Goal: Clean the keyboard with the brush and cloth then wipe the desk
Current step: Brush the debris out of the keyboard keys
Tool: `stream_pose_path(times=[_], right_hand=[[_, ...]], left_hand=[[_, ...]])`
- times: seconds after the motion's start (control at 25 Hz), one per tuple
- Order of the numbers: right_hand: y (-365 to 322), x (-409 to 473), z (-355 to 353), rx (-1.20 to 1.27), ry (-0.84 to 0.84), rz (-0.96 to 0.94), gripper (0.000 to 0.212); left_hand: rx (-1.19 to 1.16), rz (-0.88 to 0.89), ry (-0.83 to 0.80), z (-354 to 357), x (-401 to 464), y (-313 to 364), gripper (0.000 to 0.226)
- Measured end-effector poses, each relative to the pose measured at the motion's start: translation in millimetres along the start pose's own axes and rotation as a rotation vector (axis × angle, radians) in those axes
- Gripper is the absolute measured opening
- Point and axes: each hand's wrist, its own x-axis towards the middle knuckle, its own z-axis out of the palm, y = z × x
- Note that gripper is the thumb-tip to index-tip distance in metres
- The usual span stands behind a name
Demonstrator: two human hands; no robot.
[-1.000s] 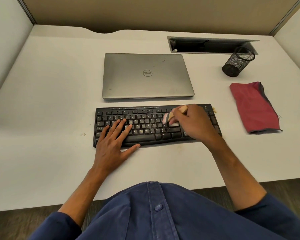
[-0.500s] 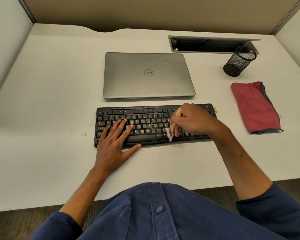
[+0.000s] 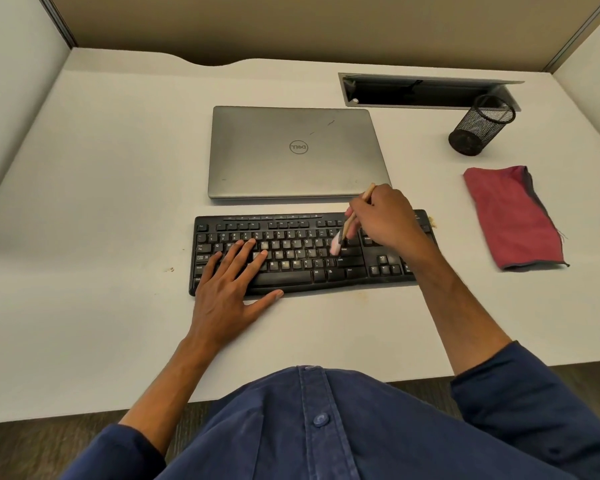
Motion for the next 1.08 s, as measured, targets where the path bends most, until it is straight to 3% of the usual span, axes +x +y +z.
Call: stream_pose_path(times=[0.28,0.56,0.72,0.88,1.08], right_hand=[[-2,22,0,-0.154,0.124,-0.123,0.035],[21,21,-42,0.126,0.220,-0.092,0.032],[46,8,-41,0.035,0.167,-0.036,0.043],[56,-5,-46,-0.102,0.084,0.019,0.041],[46,-1,-44,-0.122,0.227,-0.044,0.041]], left_hand=[[0.004,-0.003,0.002,-1,0,1,0.072],[0.003,-0.006,-0.007,-2,0,1,0.072],[-0.004,0.003,-0.004,-1,0,1,0.073],[0.002,0.006,-0.006,-1,1,1,0.073],[0.005,0.008,-0.014,-2,0,1,0.074]])
